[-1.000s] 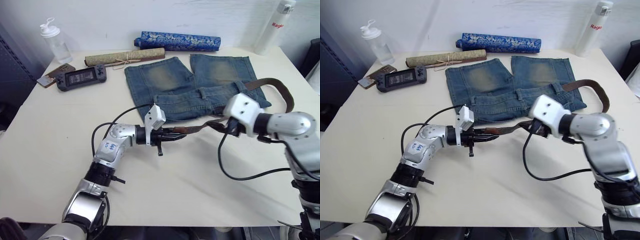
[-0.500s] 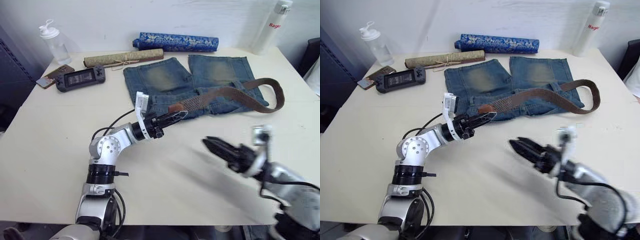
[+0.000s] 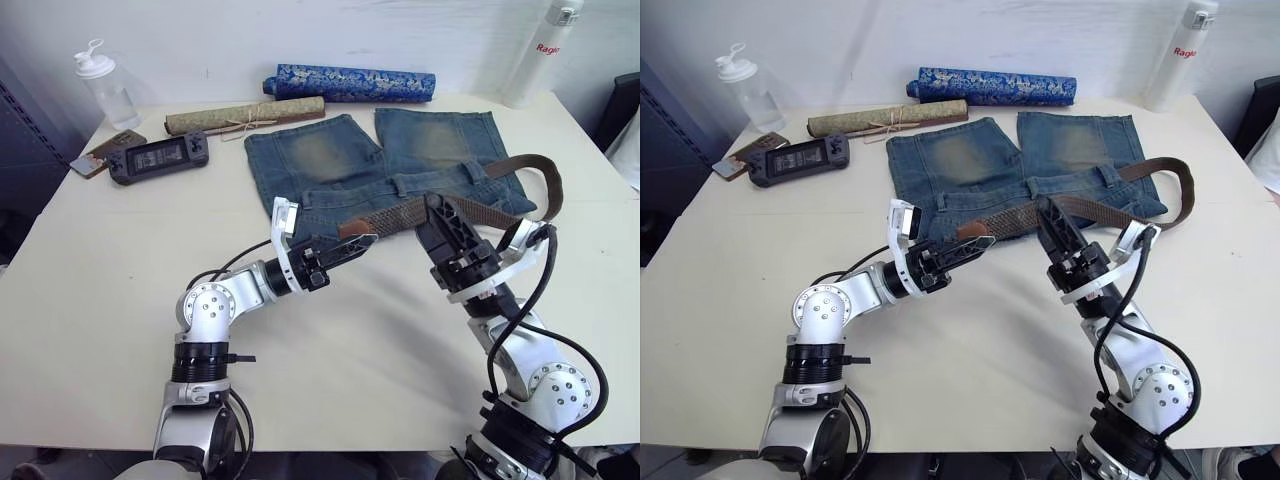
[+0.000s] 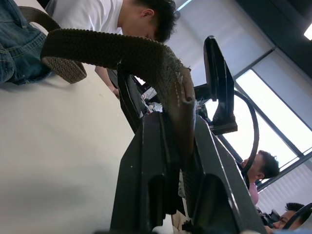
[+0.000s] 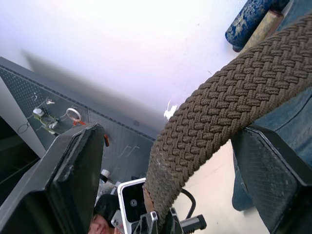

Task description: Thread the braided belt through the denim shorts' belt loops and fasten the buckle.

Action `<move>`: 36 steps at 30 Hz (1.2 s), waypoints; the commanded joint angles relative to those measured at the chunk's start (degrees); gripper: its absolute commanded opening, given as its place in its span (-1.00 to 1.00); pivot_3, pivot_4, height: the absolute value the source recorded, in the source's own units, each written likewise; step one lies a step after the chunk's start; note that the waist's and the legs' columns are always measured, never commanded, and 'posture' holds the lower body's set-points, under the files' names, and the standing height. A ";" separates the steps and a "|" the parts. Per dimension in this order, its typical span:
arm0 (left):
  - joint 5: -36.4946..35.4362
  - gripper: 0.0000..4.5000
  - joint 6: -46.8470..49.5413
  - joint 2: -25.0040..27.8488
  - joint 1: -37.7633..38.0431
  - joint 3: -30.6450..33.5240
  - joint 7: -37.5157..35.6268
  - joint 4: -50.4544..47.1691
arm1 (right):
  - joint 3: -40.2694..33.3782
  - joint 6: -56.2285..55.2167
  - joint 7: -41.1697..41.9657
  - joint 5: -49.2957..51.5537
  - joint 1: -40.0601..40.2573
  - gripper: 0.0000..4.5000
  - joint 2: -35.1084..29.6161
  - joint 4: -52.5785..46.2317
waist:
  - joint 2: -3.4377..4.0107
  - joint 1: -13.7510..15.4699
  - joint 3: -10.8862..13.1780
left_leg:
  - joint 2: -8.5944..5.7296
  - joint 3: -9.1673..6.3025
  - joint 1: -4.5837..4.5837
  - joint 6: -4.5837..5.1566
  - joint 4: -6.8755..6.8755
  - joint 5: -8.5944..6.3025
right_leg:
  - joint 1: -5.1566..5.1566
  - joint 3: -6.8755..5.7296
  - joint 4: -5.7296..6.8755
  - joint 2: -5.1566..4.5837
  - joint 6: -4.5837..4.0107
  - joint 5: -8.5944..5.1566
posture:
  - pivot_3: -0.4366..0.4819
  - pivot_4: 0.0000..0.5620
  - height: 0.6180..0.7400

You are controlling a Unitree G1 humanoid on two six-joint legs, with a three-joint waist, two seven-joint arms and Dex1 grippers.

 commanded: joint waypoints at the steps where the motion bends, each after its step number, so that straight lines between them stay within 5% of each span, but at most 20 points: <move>1: -1.91 -1.00 -0.38 0.35 0.09 -0.11 -0.37 -3.06 | 3.78 -3.64 -0.39 3.17 0.74 0.79 -2.35 -1.26 | 0.00 -0.37 0.00 | 0.03 0.00 0.00 -0.01 0.00 -0.01 | 0.00 0.00 0.00 0.05 -0.01 0.00 | -0.05 -0.47 -0.68; 5: -1.39 -1.00 -0.49 0.77 0.34 -0.78 -0.71 -3.26 | 6.19 -7.37 -0.72 3.50 1.56 0.16 -4.42 -0.85 | 0.00 -0.58 0.00 | 0.11 -0.01 0.00 0.00 0.00 -0.01 | 0.00 0.02 -0.01 0.16 -0.02 -0.01 | -0.05 -0.47 -0.68; 10: 0.01 -1.00 -1.35 1.87 0.49 -2.33 -1.48 -3.70 | 7.85 -11.51 -0.76 3.59 2.09 -0.98 -5.97 -0.56 | 0.00 -0.57 0.00 | 0.13 -0.01 0.00 -0.01 0.00 -0.02 | 0.00 0.03 -0.02 0.22 -0.02 -0.01 | -0.05 -0.47 -0.68; 13: 1.80 -1.00 -3.20 2.93 0.66 -3.79 -2.09 -4.00 | 8.52 -13.37 -0.62 3.30 2.72 -0.98 -7.18 -0.38 | 0.00 -0.56 0.00 | 0.14 -0.01 0.00 -0.01 0.00 -0.03 | -0.01 0.03 -0.02 0.23 -0.03 -0.01 | -0.05 -0.47 -0.68; 15: 3.80 -0.59 -5.52 3.82 0.37 -5.24 -2.59 -4.44 | 8.49 -14.82 -0.70 3.90 3.00 -1.00 -7.59 -0.66 | 0.00 -0.54 0.00 | 0.14 -0.01 0.00 0.00 0.00 -0.04 | -0.01 0.03 -0.02 0.23 -0.04 -0.02 | -0.05 -0.47 -0.68; 18: 12.41 -0.23 -13.82 6.97 -0.60 -10.99 -5.67 -4.83 | 7.87 -16.35 -0.32 4.19 3.91 -1.00 -8.79 -1.49 | 0.00 -0.49 0.00 | 0.14 -0.01 0.00 0.05 0.01 -0.07 | -0.01 0.03 -0.03 0.23 -0.04 -0.02 | -0.05 -0.47 -0.68; 22: 23.93 -0.23 -27.35 9.09 -4.93 -16.19 -8.79 2.10 | 5.23 -20.80 -0.57 5.81 5.59 -1.00 -10.07 -2.28 | 0.00 0.11 0.01 | 0.13 0.02 -0.02 0.24 0.02 -0.18 | -0.01 0.05 -0.03 0.24 -0.06 -0.02 | -0.05 -0.47 -0.68; 27: 42.93 -0.23 -51.51 9.37 -15.45 -24.59 -9.59 22.63 | 1.86 -25.51 -1.21 10.18 7.50 -1.00 -10.65 -3.33 | 0.00 0.95 0.01 | 0.11 0.16 -0.03 0.34 0.08 -0.23 | -0.01 0.07 -0.01 0.26 -0.05 -0.02 | -0.05 -0.47 -0.68; 32: 65.43 -0.23 -73.58 4.95 -29.66 -35.79 5.60 49.01 | 2.08 -26.85 -0.04 11.88 9.55 -1.00 -12.27 -4.88 | -0.07 1.30 0.05 | 0.11 0.29 -0.13 0.47 0.13 -0.30 | -0.01 0.14 -0.08 0.25 -0.02 0.00 | -0.05 -0.47 -0.68; 36: 71.05 -0.23 -78.81 -0.49 -35.53 -37.11 13.00 61.92 | 2.63 -27.91 0.51 12.71 10.04 -1.00 -12.50 -5.76 | -0.11 0.88 0.07 | 0.06 0.26 -0.10 0.61 0.05 -0.37 | 0.00 0.25 -0.24 0.27 0.12 0.06 | -0.05 -0.47 -0.68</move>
